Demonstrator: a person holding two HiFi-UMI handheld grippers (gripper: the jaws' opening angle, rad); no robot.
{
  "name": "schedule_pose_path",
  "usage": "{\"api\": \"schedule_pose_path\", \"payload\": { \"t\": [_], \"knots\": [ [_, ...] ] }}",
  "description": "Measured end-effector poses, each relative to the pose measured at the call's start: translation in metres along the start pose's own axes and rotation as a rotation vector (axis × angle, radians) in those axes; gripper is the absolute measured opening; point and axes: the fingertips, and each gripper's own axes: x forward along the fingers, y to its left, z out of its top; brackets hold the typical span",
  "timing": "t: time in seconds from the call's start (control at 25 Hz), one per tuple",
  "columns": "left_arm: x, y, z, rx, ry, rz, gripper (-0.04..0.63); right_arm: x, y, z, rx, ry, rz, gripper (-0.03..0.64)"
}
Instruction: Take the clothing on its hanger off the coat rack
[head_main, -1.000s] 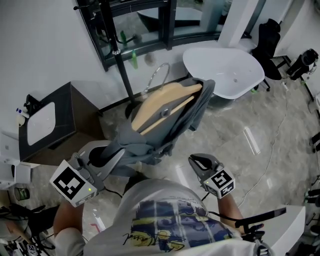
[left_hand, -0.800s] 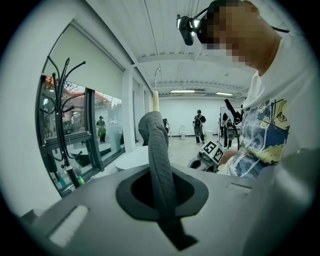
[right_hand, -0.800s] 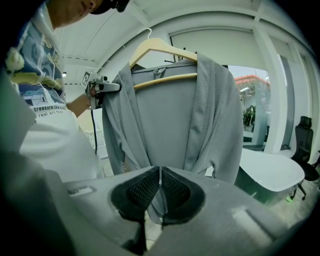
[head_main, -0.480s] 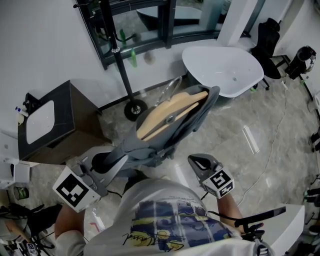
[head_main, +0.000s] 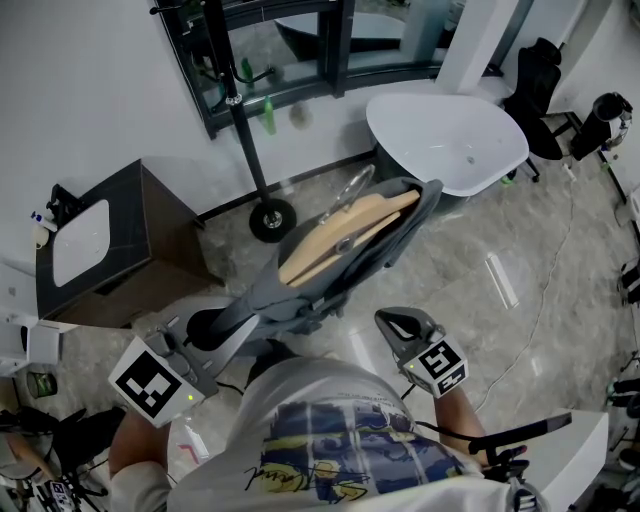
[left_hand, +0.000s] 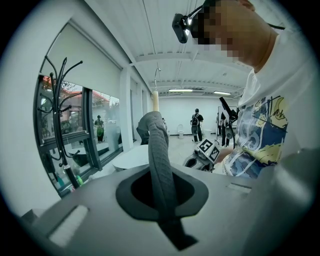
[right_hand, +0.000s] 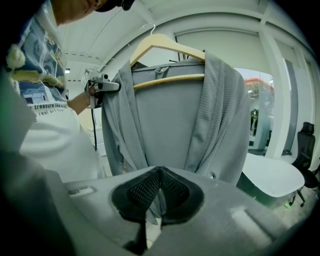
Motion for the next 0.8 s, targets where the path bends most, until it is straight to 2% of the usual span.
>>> {"api": "schedule_pose_path", "payload": {
  "t": [0.8],
  "knots": [
    [0.0079, 0.0083, -0.0059, 0.006, 0.02, -0.012, 0.008, 0.0059, -0.0033, 0.0008, -0.003, -0.001, 0.006, 0.002]
  ]
}}
